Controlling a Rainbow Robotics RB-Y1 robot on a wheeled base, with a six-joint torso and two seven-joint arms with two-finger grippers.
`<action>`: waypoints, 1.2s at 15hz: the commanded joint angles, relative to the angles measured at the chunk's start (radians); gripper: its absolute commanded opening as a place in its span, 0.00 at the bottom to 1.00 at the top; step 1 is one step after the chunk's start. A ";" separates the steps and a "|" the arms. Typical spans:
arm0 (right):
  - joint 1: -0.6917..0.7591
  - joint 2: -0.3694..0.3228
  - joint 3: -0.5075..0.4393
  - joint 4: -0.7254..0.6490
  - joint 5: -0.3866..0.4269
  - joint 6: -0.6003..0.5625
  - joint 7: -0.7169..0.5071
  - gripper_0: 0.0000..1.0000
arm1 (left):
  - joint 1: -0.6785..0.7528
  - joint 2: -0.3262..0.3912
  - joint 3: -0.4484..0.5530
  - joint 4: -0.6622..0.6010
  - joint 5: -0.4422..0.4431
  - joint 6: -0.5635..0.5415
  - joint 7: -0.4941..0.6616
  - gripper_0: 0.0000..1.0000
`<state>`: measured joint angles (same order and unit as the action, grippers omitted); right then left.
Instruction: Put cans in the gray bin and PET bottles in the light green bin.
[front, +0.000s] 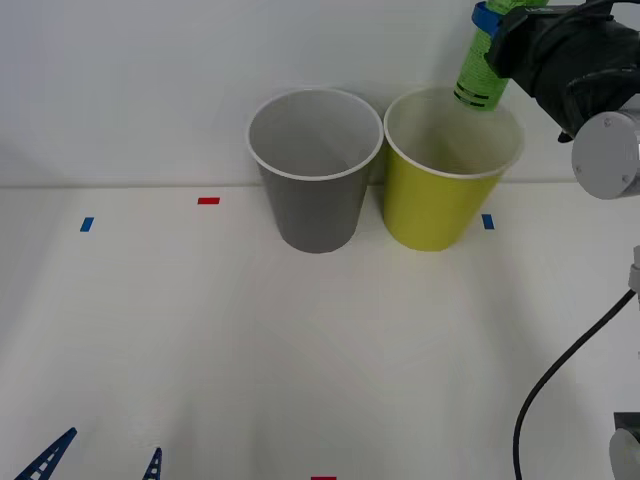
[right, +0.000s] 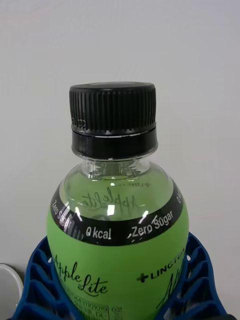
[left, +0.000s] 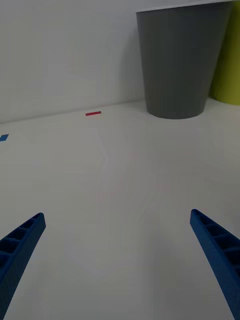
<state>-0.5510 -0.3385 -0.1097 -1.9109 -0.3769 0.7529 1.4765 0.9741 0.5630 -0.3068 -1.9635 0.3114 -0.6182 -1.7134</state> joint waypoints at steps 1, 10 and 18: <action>-0.001 -0.002 0.019 0.000 -0.004 -0.018 -0.013 0.04 | 0.000 0.000 0.000 0.000 0.000 0.000 0.000 1.00; 0.008 0.006 0.030 -0.013 -0.014 -0.029 -0.021 1.00 | 0.000 0.000 0.000 0.000 0.000 0.000 0.000 1.00; 0.390 0.035 0.018 -0.477 -0.017 0.056 -0.044 1.00 | 0.000 0.000 0.000 0.000 0.000 0.000 0.000 1.00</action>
<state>-0.2325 -0.3052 -0.0914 -2.3221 -0.3854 0.8063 1.4415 0.9741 0.5630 -0.3068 -1.9635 0.3114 -0.6182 -1.7134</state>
